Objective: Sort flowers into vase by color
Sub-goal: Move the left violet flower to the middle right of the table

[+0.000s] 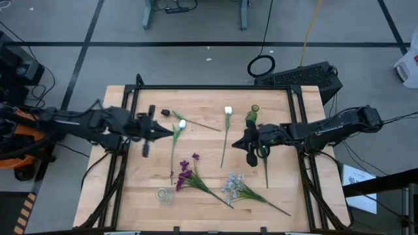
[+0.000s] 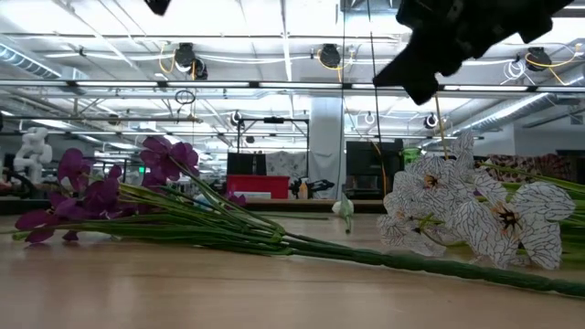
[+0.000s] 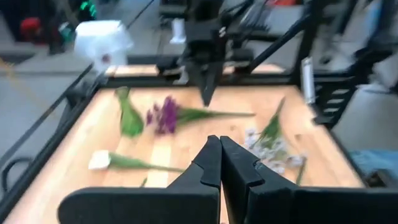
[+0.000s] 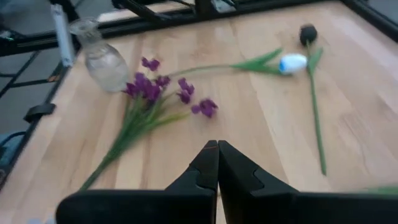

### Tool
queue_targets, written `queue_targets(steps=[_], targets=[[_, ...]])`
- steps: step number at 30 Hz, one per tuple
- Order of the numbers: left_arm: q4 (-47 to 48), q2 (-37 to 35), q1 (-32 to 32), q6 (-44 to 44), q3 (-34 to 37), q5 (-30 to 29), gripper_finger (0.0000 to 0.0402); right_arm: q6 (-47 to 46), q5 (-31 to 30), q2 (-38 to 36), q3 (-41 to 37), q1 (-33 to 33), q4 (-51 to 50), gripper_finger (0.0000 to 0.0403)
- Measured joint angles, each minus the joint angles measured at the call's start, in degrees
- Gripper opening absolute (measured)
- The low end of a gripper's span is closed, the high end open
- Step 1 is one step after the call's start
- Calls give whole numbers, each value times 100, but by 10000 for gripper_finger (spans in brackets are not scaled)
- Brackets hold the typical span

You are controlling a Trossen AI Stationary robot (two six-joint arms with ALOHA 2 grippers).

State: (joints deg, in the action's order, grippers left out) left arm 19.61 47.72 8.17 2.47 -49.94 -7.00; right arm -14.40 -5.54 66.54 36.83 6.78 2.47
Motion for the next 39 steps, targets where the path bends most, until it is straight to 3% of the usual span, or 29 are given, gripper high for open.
queue_targets(steps=[8, 17, 20, 24, 28, 33, 39], targets=[[-560, 1408, 190, 983, 90, -413, 2, -214, -506, 0, -165, 289, -17, 0], [-1909, 2676, 392, 1510, 90, -556, 2, -303, -525, 5, -165, 559, -9, 0], [-1933, 2854, 391, 1842, 90, -824, 2, -472, -644, 66, -165, 679, -8, 0], [-1868, 2930, 387, 1969, 90, -990, 2, -781, -1232, 314, -165, 880, 129, 0], [-1802, 2920, 428, 2147, 90, -1050, 2, -1151, -1373, 725, -165, 981, 869, 0], [-1420, 2920, 635, 2771, 88, -2005, 2, -1561, -1364, 1337, -2, 1149, 1860, 0], [-1100, 2996, 1026, 3019, 88, -2489, 2, -1514, -1364, 2180, 1098, 1470, 956, 0]])
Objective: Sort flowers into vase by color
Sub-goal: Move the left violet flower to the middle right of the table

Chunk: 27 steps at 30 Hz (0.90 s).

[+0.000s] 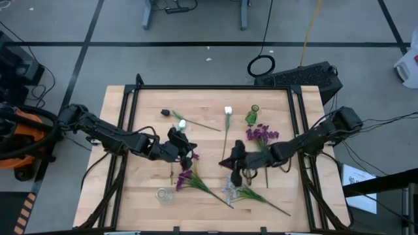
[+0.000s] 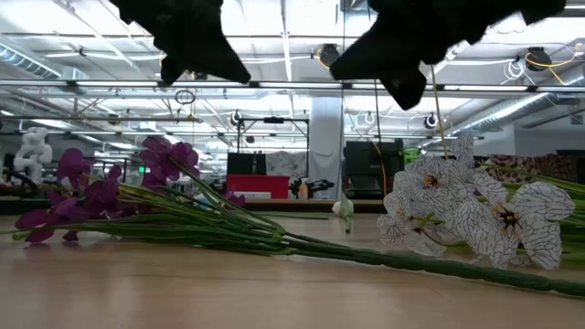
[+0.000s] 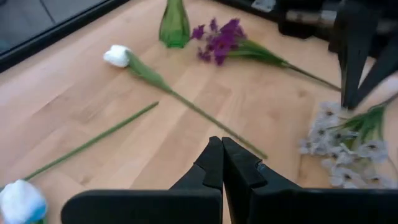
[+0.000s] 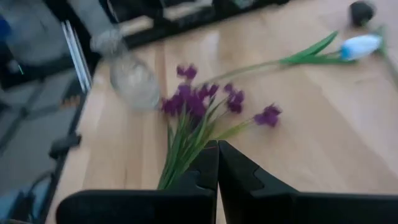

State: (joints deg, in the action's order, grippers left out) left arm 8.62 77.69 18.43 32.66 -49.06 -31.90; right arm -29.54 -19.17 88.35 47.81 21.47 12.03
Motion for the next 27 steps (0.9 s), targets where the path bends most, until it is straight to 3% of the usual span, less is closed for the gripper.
queue_targets(steps=[6, 15, 20, 27], targets=[[1, 31, 423, -18, -2, -47, 2, 155, -9, 1023, 1452, 116, -1232, 0], [623, 31, 885, -150, -2, -171, 2, 19, 152, 2045, 2499, 151, -1436, 26], [975, 31, 1016, 171, -2, -520, 2, -2, 136, 2391, 2584, 196, -1443, 77], [1163, 31, 1147, 362, -2, -612, 2, -132, 112, 2687, 2584, 220, -1349, 179]])
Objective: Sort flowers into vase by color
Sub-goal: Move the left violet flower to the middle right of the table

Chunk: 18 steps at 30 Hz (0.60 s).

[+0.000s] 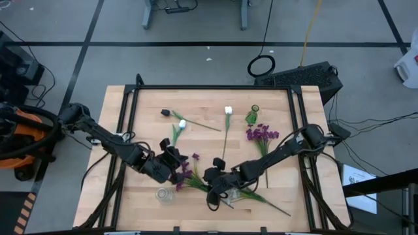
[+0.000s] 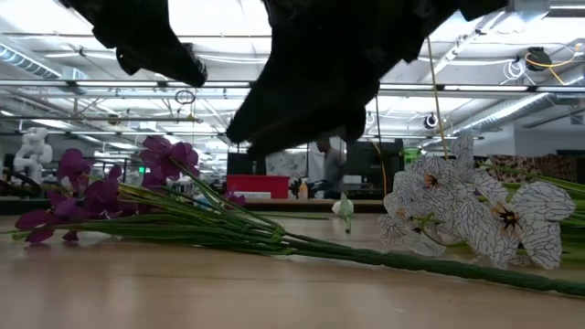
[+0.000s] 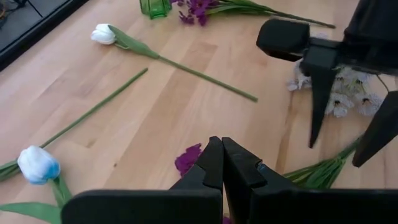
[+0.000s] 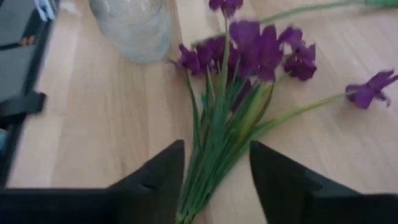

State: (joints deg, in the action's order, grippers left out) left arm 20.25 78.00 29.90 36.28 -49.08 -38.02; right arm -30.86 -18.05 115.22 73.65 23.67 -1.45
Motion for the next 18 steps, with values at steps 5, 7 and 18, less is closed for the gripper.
queue_targets(steps=[5, 7, 18], targets=[[11, 0, 124, 95, 0, -30, 2, 7, -13, 93, 2, -42, 66, 238], [-6, 0, 183, 107, 0, -56, 2, 23, -20, 116, -7, -42, 8, 252], [-34, 0, 314, 244, 0, -256, 2, 204, 21, 521, -4, -61, 621, 248]])
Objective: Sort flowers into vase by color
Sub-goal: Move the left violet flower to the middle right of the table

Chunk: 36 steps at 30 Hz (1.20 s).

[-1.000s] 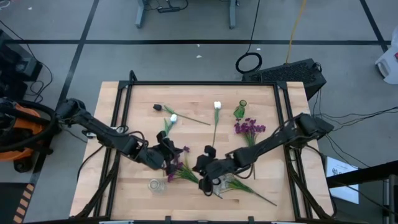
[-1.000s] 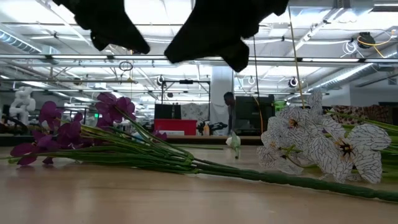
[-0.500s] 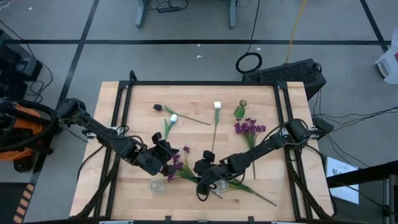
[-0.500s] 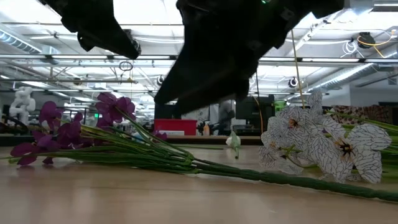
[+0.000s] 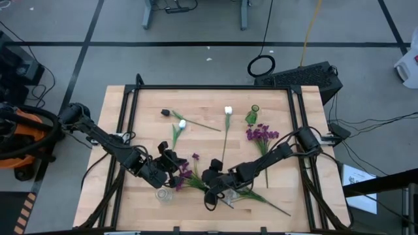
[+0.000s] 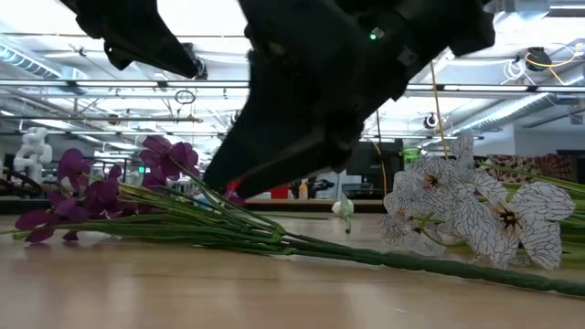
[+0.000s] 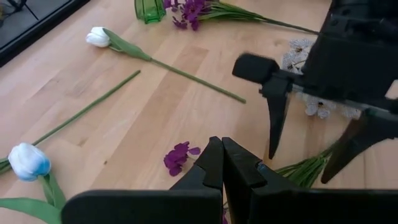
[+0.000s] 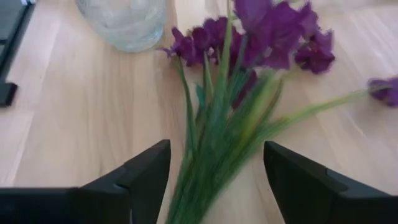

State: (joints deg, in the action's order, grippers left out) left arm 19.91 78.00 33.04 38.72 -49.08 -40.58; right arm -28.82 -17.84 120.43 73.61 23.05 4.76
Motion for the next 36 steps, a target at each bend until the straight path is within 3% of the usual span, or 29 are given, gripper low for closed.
queue_targets(steps=[9, 30, 36], targets=[[-7, 0, 0, 0, 2, -24, 2, 167, -10, 204, -1, -29, 186, 221], [-9, 0, 0, -2, 2, -48, 2, -444, -5, 253, 6, -71, 76, 12], [-9, 0, 0, -2, 2, -49, 2, -478, 136, 228, 4, -71, 294, 5]])
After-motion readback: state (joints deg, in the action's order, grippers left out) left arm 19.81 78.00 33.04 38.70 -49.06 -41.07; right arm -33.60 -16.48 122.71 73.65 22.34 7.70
